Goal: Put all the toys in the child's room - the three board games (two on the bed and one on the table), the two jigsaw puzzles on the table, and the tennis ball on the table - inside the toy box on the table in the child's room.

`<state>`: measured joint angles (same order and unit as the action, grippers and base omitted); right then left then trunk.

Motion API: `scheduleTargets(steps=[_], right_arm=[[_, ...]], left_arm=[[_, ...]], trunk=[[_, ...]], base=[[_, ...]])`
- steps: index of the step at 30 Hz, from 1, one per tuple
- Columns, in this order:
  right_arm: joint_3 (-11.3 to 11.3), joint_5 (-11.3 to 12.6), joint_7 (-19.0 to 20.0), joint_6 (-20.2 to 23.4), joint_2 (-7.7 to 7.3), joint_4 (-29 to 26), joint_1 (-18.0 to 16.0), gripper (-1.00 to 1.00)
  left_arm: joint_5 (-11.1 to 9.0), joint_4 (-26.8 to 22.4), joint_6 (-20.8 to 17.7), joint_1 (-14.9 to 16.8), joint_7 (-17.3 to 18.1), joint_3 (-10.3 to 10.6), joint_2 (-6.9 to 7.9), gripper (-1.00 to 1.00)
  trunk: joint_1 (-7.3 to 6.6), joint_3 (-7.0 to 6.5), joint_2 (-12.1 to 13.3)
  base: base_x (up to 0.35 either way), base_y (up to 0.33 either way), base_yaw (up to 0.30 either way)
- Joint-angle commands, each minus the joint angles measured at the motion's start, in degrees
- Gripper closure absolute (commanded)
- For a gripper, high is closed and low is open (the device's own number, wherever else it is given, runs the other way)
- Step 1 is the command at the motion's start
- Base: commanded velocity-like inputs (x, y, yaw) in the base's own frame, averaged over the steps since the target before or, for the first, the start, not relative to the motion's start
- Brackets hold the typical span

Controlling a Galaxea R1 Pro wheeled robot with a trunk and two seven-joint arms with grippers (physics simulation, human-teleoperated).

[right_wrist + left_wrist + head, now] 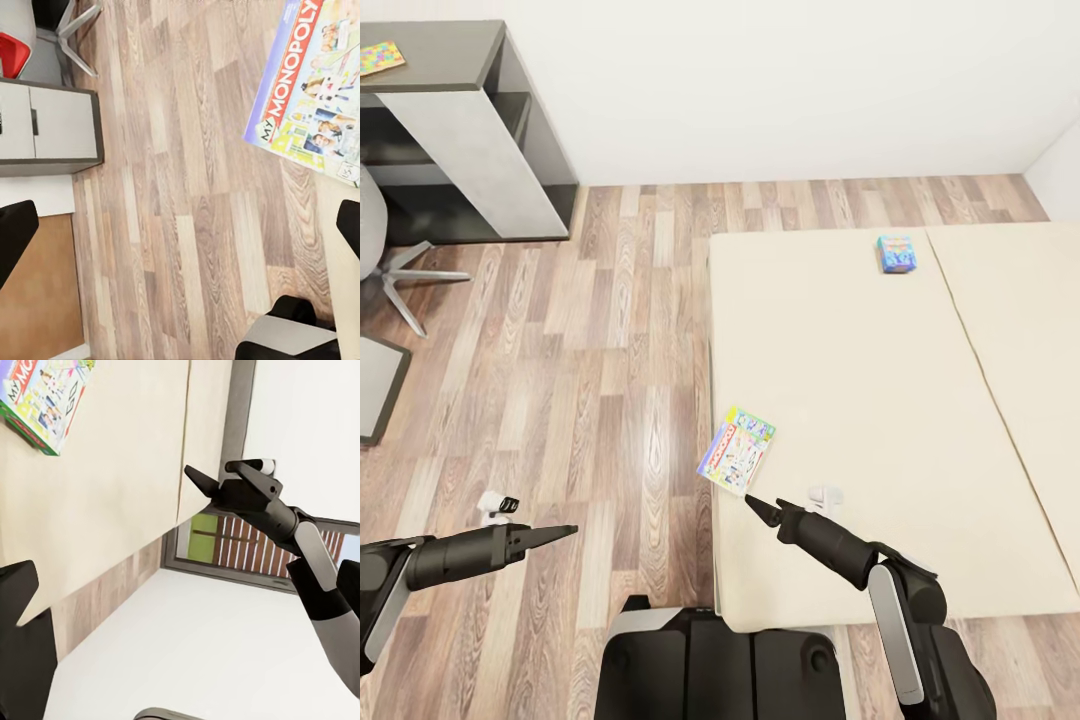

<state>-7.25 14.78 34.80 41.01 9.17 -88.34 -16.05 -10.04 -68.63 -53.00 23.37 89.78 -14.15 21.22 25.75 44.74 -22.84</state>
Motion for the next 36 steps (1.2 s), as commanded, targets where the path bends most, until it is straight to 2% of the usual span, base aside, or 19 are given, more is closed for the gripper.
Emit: scheduleTargets(steps=[1,13,36], right_arm=[[-0.14,0.15,0.18,0.39,0.06,-0.02,-0.03,-1.0],[-0.06,0.16,0.23,0.38,0.06,0.01,-0.03,-1.0],[-0.04,0.16,0.21,0.38,0.09,0.01,-0.03,-1.0]], left_arm=[[0.02,-0.01,-0.59,0.01,0.22,0.01,0.02,-1.0],[0.0,-0.01,-0.6,0.01,0.22,-0.01,0.13,-1.0],[0.02,-0.03,-0.6,0.01,0.22,-0.01,0.22,-1.0]], trunk=[[0.04,-0.04,-0.08],[0.04,-1.16,-0.08],[0.04,-3.32,-0.08]], base=[[0.0,0.0,0.0],[0.0,0.0,0.044],[0.0,0.0,0.107]])
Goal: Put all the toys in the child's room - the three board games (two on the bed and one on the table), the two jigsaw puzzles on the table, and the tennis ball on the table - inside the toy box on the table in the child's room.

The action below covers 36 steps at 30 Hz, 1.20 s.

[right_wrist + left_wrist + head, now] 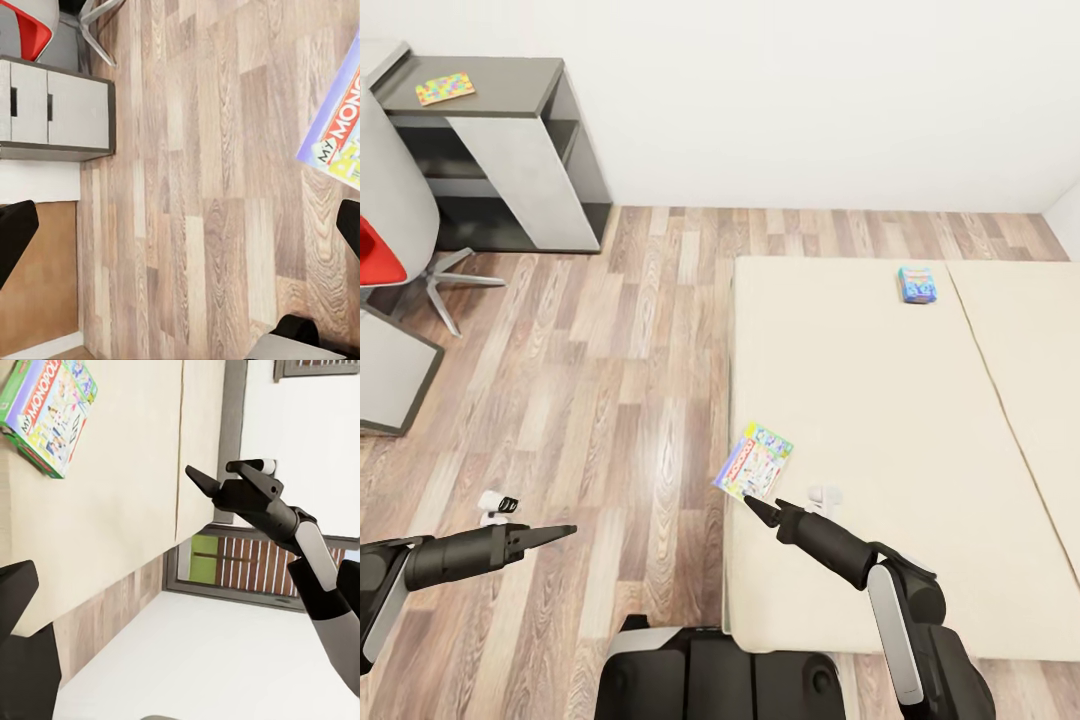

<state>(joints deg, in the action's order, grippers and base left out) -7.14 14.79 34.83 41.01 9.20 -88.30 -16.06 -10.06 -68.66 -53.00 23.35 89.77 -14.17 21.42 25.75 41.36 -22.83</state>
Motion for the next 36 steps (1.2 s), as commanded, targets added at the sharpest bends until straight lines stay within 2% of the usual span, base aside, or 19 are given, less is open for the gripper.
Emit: scheduleTargets(steps=[1,15,36], right_arm=[[-0.15,0.15,0.24,0.39,0.05,-0.03,-0.03,-1.0],[-0.17,0.15,0.35,0.4,0.09,-0.05,-0.03,-1.0],[-0.12,0.16,0.28,0.44,0.12,-0.03,-0.03,-1.0]], left_arm=[[0.04,0.01,-0.61,0.03,0.23,0.02,0.02,-1.0],[0.04,0.02,-0.62,0.03,0.23,0.0,0.07,-1.0],[0.04,0.02,-0.62,0.03,0.23,0.0,0.1,-1.0]], trunk=[[0.04,-0.03,-0.08],[0.04,-1.14,-0.08],[0.04,-1.46,-0.08]], base=[[0.0,0.0,0.136],[0.0,0.013,0.13],[0.0,0.023,-0.031]])
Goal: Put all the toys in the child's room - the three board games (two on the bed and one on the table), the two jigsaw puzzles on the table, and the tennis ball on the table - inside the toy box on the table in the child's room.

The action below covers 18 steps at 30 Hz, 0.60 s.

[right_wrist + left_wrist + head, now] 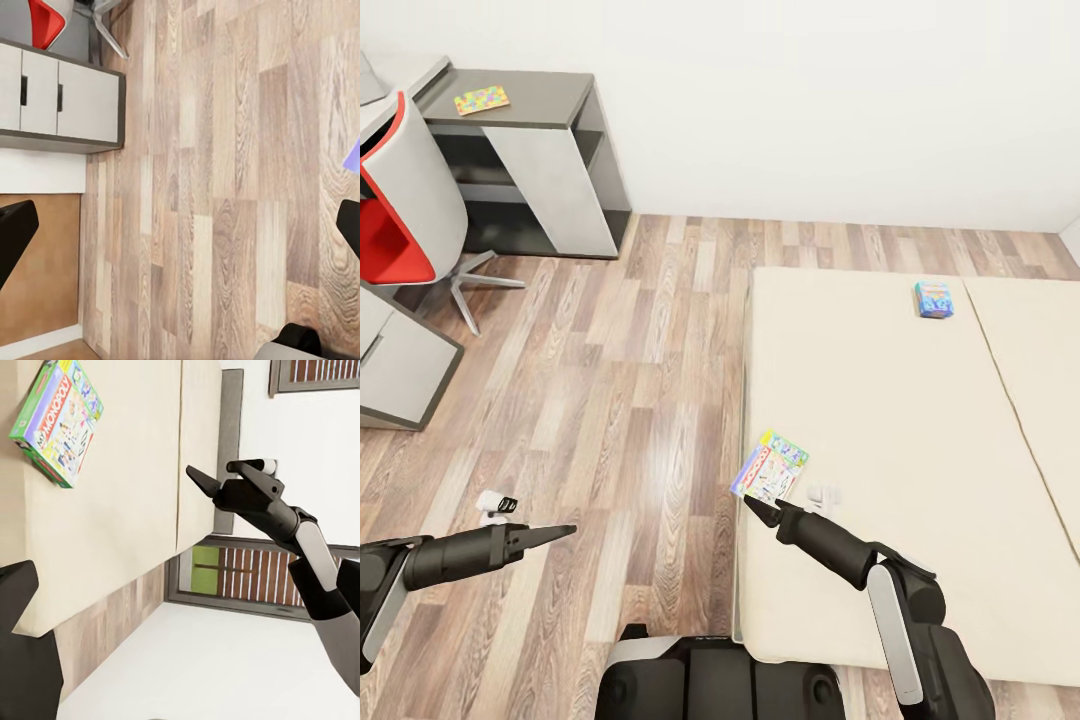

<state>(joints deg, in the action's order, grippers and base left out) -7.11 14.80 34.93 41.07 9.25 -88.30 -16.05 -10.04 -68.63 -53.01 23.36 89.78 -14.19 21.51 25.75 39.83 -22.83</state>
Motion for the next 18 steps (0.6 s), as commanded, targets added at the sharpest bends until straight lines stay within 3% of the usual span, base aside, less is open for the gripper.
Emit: scheduleTargets(steps=[1,18], right_arm=[[-0.13,0.15,0.2,0.4,0.06,-0.03,-0.03,-1.0],[-0.09,0.23,0.13,0.42,0.15,-0.03,-0.03,-1.0]], left_arm=[[0.02,-0.01,-0.61,0.02,0.22,-0.01,0.02,-1.0],[-0.06,-0.01,-0.61,0.02,0.22,-0.04,0.04,-1.0]], trunk=[[0.03,0.03,-0.09],[0.03,-1.07,-0.09]], base=[[0.0,0.0,-0.001],[-0.014,0.0,0.0]])
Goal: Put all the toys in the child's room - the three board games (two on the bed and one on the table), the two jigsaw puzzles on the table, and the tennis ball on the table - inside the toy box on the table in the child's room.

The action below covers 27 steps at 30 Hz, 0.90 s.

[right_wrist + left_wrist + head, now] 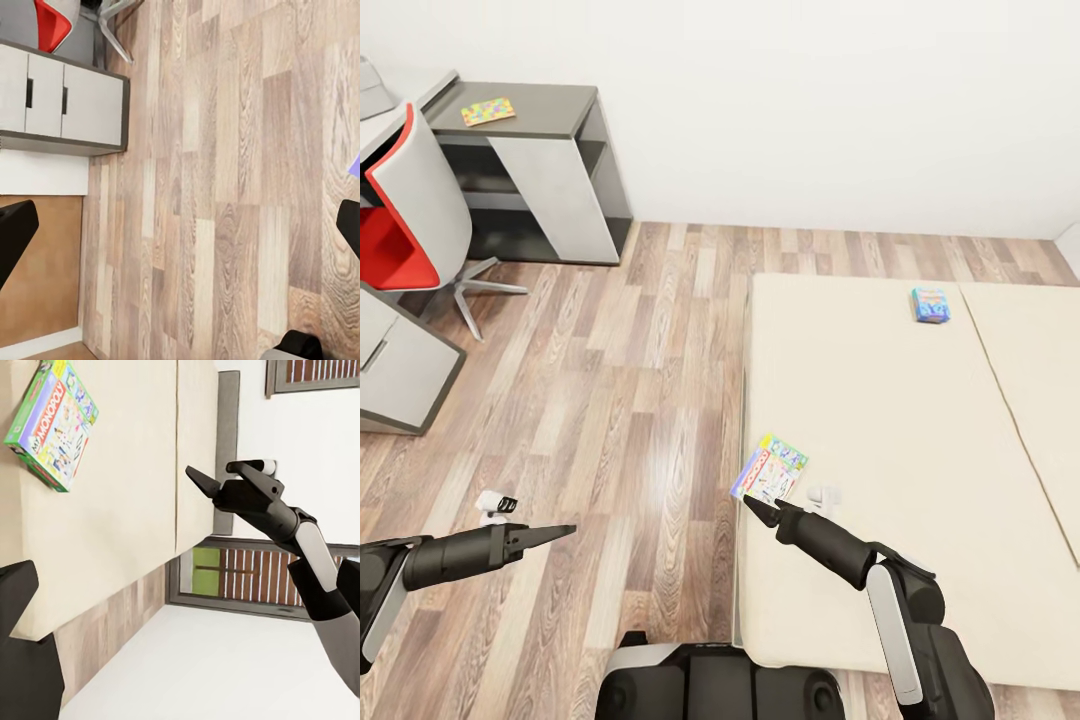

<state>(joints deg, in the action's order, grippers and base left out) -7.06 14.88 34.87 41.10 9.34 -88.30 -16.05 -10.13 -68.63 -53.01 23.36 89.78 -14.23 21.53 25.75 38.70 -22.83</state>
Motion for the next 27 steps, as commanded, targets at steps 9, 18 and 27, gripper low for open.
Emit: scheduleTargets(steps=[9,18,27], right_arm=[[-0.15,0.15,0.36,0.35,0.07,-0.03,-0.03,-1.0],[-0.13,0.15,0.32,0.33,0.17,0.06,-0.03,-1.0],[-0.06,0.15,0.12,0.31,0.33,0.06,-0.03,-1.0]], left_arm=[[0.08,-0.01,-0.61,0.02,0.22,0.0,0.0,-1.0],[0.09,-0.01,-0.61,0.02,0.22,0.0,0.09,-1.0],[0.03,0.62,-0.61,0.02,0.22,-1.36,0.09,-1.0]], trunk=[[0.03,-0.57,-0.09],[0.03,-1.35,-0.09],[0.03,-2.14,-0.09]], base=[[0.0,0.0,-0.06],[0.0,0.0,-0.087],[0.0,0.0,-0.116]])
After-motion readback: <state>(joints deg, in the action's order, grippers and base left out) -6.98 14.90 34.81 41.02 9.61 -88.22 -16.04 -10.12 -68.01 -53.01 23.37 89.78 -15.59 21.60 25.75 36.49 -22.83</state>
